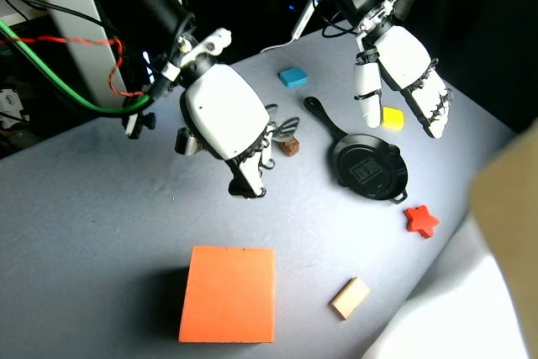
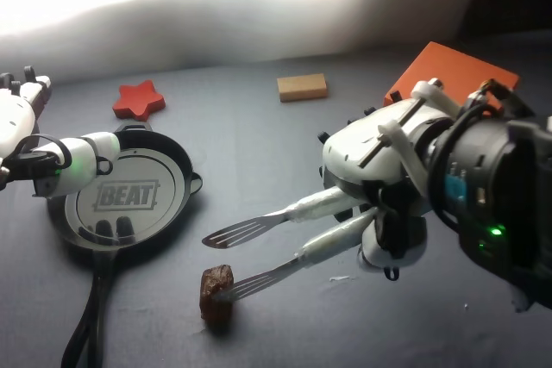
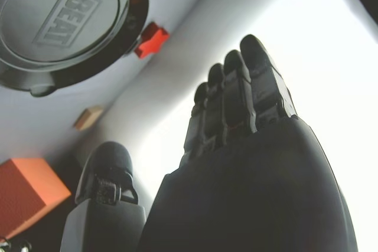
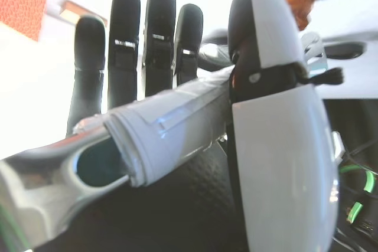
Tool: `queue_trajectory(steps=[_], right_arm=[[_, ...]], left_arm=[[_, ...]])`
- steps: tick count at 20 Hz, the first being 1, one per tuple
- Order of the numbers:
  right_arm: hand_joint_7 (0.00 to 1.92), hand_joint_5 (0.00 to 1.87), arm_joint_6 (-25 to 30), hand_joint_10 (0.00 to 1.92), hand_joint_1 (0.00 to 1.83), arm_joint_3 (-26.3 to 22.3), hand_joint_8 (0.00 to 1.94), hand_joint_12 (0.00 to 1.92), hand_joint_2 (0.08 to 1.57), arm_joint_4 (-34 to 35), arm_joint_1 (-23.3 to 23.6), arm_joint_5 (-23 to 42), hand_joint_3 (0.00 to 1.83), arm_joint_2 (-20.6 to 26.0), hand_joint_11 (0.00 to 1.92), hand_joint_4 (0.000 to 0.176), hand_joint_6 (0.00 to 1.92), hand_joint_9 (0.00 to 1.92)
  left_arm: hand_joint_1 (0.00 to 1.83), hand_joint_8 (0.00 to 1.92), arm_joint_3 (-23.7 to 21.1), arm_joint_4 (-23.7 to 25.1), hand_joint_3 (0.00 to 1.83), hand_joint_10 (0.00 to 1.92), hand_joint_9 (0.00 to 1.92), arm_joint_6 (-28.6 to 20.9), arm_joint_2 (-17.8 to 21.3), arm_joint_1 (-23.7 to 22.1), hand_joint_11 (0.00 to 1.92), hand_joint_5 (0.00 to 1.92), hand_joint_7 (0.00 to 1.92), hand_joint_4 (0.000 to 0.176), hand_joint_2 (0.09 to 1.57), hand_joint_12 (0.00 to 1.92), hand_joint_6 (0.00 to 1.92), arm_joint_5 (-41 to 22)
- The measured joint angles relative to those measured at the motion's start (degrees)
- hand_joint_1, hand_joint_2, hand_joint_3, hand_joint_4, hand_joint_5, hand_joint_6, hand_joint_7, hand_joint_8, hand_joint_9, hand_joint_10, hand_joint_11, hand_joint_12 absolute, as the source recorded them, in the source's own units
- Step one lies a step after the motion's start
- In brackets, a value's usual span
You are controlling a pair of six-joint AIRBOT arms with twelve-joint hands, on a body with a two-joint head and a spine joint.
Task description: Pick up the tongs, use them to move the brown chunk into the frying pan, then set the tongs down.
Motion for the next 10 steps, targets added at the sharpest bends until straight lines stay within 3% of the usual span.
queue_trajectory(steps=[10], right_arm=[[0.95,0.67,3.23,0.79,1.11,4.0,0.06,1.61,1.15,-0.98,-2.1,0.92,0.0,-4.61,0.2,0.0,0.55,0.59]], left_arm=[[0.0,0.0,0.22,-0.17,0.0,0.0,0.13,0.37,0.0,-0.35,0.0,0.05,0.12,0.0,1.27,0.48,0.0,0.57]])
